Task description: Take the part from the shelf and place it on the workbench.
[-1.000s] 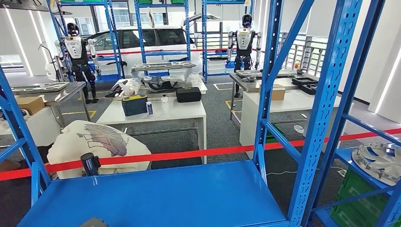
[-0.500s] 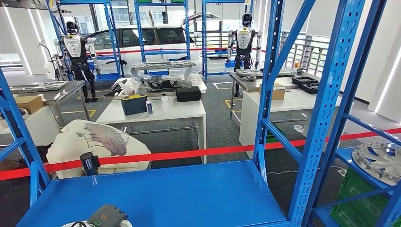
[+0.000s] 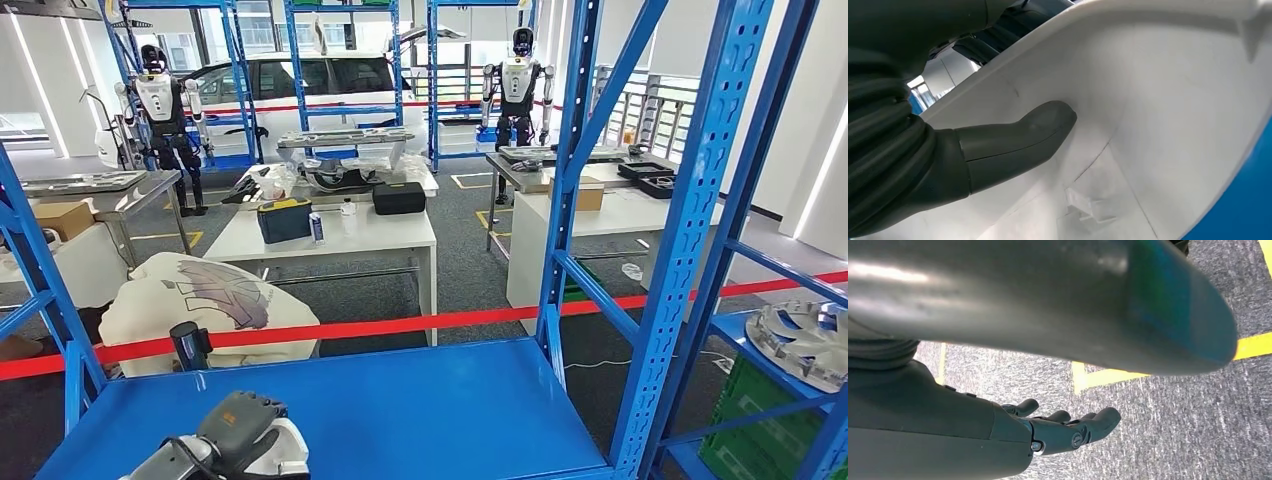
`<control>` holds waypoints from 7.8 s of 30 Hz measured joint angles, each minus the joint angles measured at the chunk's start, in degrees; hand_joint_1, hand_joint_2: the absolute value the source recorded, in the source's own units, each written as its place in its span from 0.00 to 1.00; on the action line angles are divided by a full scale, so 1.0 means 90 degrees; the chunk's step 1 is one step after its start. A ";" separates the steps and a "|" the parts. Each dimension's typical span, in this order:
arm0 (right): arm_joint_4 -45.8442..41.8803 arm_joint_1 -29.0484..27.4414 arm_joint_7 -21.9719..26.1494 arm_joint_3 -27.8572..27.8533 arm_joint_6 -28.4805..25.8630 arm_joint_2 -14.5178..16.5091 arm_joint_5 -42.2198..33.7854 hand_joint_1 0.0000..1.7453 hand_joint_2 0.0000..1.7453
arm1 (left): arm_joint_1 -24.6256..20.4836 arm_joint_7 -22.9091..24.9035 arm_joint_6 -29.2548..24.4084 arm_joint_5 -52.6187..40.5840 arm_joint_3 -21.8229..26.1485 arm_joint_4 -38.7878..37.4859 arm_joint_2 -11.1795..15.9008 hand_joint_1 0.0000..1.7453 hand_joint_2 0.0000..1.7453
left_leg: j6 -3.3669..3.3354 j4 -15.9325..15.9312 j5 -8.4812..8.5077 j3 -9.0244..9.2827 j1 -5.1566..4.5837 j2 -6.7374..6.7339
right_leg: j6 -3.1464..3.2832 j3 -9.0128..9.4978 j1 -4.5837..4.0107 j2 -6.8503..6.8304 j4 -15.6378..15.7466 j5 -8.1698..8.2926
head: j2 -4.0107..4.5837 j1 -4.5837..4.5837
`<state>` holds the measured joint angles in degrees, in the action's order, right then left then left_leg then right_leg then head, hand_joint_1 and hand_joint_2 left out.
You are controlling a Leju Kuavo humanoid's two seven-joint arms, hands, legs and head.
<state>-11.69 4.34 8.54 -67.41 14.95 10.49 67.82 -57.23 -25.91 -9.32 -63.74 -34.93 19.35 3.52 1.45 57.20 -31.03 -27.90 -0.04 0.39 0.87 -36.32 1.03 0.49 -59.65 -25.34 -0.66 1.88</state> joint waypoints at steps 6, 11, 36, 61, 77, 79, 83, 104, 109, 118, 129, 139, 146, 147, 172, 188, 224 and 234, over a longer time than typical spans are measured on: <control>0.0000 0.0003 0.0025 -0.0007 0.0000 0.0000 0.0001 0.00 0.00 | -0.0366 -0.0053 0.0084 0.0264 0.0302 0.0321 -0.0176 0.86 1.00 | -0.0007 0.0000 -0.0006 -0.0024 -0.0005 -0.0002 | -0.0001 0.0002 0.0007 0.0004 0.0001 -0.0001 | 0.0000 0.0000; 0.0001 0.0006 0.0101 -0.0009 0.0000 0.0010 0.0002 0.00 0.00 | -0.0517 -0.0029 0.0044 0.0282 0.0402 0.0508 -0.0188 0.86 1.00 | -0.0064 0.0043 -0.0016 -0.0049 -0.0034 -0.0002 | -0.0053 -0.0005 0.0052 0.0002 0.0020 0.0025 | 0.0000 0.0000; 0.0010 0.0039 0.0277 -0.0050 0.0002 -0.0005 -0.0152 0.00 0.00 | -0.0717 -0.0196 0.0024 0.0727 0.0435 0.0757 0.0110 0.86 1.00 | 0.0118 0.1874 -0.0821 -0.0956 0.0054 -0.0019 | 0.0171 -0.0278 0.0004 -0.0024 -0.0183 0.0046 | -0.0002 0.0018; -0.0112 -0.0013 0.0216 -0.0206 0.0191 -0.0839 0.0007 0.00 0.00 | -0.0006 -0.0274 -0.0952 0.1253 0.0492 0.0597 0.0473 0.86 1.00 | -0.0056 0.0296 0.0654 -0.0926 -0.0044 -0.0051 | 0.0067 0.0324 -0.0030 -0.0018 -0.0044 -0.0351 | 0.0000 0.0001; -0.0119 -0.0044 0.0319 -0.0202 0.0217 -0.0526 -0.0081 0.00 0.00 | 0.0248 -0.0132 -0.1412 0.1098 0.0580 0.0471 0.0163 0.86 1.00 | -0.0178 0.0073 0.0225 -0.0257 -0.0015 -0.0041 | -0.0146 -0.0254 0.0009 -0.0032 -0.0052 0.0137 | 0.0001 0.0000; -0.0119 -0.0035 0.0412 -0.0205 0.0287 -0.0499 -0.0111 0.00 0.00 | 0.0187 -0.0067 -0.1412 0.1050 0.0587 0.0472 0.0128 0.86 1.00 | -0.0275 0.0048 0.0355 -0.0357 -0.0004 -0.0054 | -0.0175 -0.0459 0.0007 -0.0031 -0.0571 -0.0350 | 0.0001 -0.0005; -0.0119 -0.0018 0.0466 -0.0211 0.0335 -0.0491 -0.0100 0.00 0.00 | 0.0149 -0.0030 -0.1376 0.1017 0.0613 0.0471 0.0118 0.86 1.00 | -0.0317 0.0112 0.0519 -0.0619 -0.0049 -0.0054 | -0.0182 -0.0619 -0.0015 -0.0031 -0.1636 -0.0854 | 0.0000 -0.0015; -0.0119 0.0041 0.0854 -0.0388 0.0333 -0.0495 -0.0420 0.00 0.00 | -0.0110 0.0041 -0.1225 0.0897 0.0733 0.0480 0.0322 0.86 1.00 | 0.0049 0.0173 0.0060 -0.0158 0.0039 -0.0016 | -0.0014 -0.0124 -0.0053 -0.0049 0.0041 0.0195 | 0.0000 -0.0006; -0.0119 0.0011 0.0950 -0.0469 0.0333 -0.0490 -0.0479 0.00 0.00 | -0.0164 0.0039 -0.1237 0.0834 0.0752 0.0469 0.0371 0.86 1.00 | -0.0238 0.0087 0.0326 -0.0353 0.0021 -0.0053 | -0.0174 -0.0360 -0.0017 -0.0040 -0.0344 -0.0196 | 0.0002 -0.0013; -0.0119 0.0034 0.1042 -0.0562 0.0333 -0.0491 -0.0645 0.00 0.00 | -0.0343 0.0242 -0.1244 0.0619 0.0812 0.0462 0.0453 0.86 1.00 | -0.0208 0.0269 0.0764 -0.1033 -0.0042 -0.0060 | -0.0098 0.0478 -0.0072 -0.0032 -0.0327 -0.0554 | 0.0000 -0.0022; -0.0119 0.0046 0.0992 -0.0636 0.0333 -0.0486 -0.0658 0.00 0.00 | -0.0443 0.0409 -0.1315 0.0535 0.0855 0.0428 0.0587 0.86 1.00 | 0.0130 0.1963 -0.0197 -0.1439 0.0034 -0.0048 | 0.0150 0.0072 -0.0088 -0.0060 0.0058 -0.0062 | 0.0000 -0.0008; -0.0118 0.0048 0.0894 -0.0638 0.0336 -0.0482 -0.0609 0.00 0.00 | -0.0456 0.0512 -0.1371 0.0472 0.0944 0.0487 0.0625 0.86 1.00 | -0.0242 0.0027 0.0247 -0.0243 -0.0025 -0.0076 | -0.0139 -0.0405 -0.0059 -0.0042 -0.0120 0.0102 | 0.0000 -0.0016; -0.0119 0.0073 0.0794 -0.0638 0.0345 -0.0491 -0.0602 0.00 0.00 | -0.0452 0.0523 -0.1346 0.0465 0.1025 0.0500 0.0659 0.86 1.00 | -0.0279 0.0113 0.0741 -0.0923 -0.0015 -0.0081 | -0.0185 -0.0354 -0.0044 -0.0042 -0.1491 -0.0443 | 0.0000 -0.0019; -0.0119 0.0082 0.0789 -0.0638 0.0345 -0.0491 -0.0602 0.00 0.00 | -0.0448 0.0521 -0.1350 0.0464 0.1031 0.0505 0.0664 0.86 1.00 | -0.0248 0.0153 0.0792 -0.1021 -0.0013 -0.0077 | -0.0175 -0.0020 -0.0045 -0.0042 -0.1087 -0.0393 | 0.0000 -0.0019; -0.0114 0.0069 0.0690 -0.0645 0.0345 -0.0480 -0.0621 0.00 0.00 | -0.0251 0.0084 -0.1177 0.0940 0.1505 0.0704 0.0686 0.86 1.00 | -0.0346 -0.0025 0.0297 -0.0277 -0.0049 -0.0090 | -0.0158 -0.0721 -0.0074 -0.0031 -0.1188 -0.0540 | 0.0000 -0.0015; -0.0114 0.0053 0.0633 -0.0655 0.0345 -0.0494 -0.0599 0.00 0.00 | -0.0038 0.0120 -0.1291 0.0911 0.1662 0.0740 0.0739 0.86 1.00 | 0.0101 0.1612 -0.0238 -0.1379 0.0055 0.0041 | 0.0090 0.0267 -0.0024 -0.0162 0.0056 -0.0241 | 0.0000 0.0004; -0.0112 0.0035 0.0571 -0.0655 0.0345 -0.0518 -0.0542 0.00 0.00 | 0.0012 0.0292 -0.1246 0.0760 0.1813 0.0779 0.0822 0.86 1.00 | 0.0051 0.0606 0.0514 -0.1016 0.0007 -0.0352 | 0.0088 0.0256 -0.0062 -0.0552 0.0024 -0.0266 | 0.0000 0.0006; -0.0112 0.0022 0.0570 -0.0651 0.0420 -0.0515 -0.0488 0.00 0.00 | -0.0049 0.0140 -0.1301 0.0819 0.1900 0.0785 0.0822 0.86 1.00 | -0.0282 0.0080 0.0671 -0.0783 -0.0020 0.0085 | -0.0133 -0.0385 -0.0051 -0.0104 -0.1491 -0.1062 | 0.0000 -0.0007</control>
<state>-12.70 4.53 13.67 -73.28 18.73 5.85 63.43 -57.67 -24.65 -21.03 -56.37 -17.84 26.41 10.92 -1.09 57.92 -24.99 -34.94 -0.21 1.16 -0.33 -39.79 0.57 -0.44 -73.07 -34.90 -0.66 1.82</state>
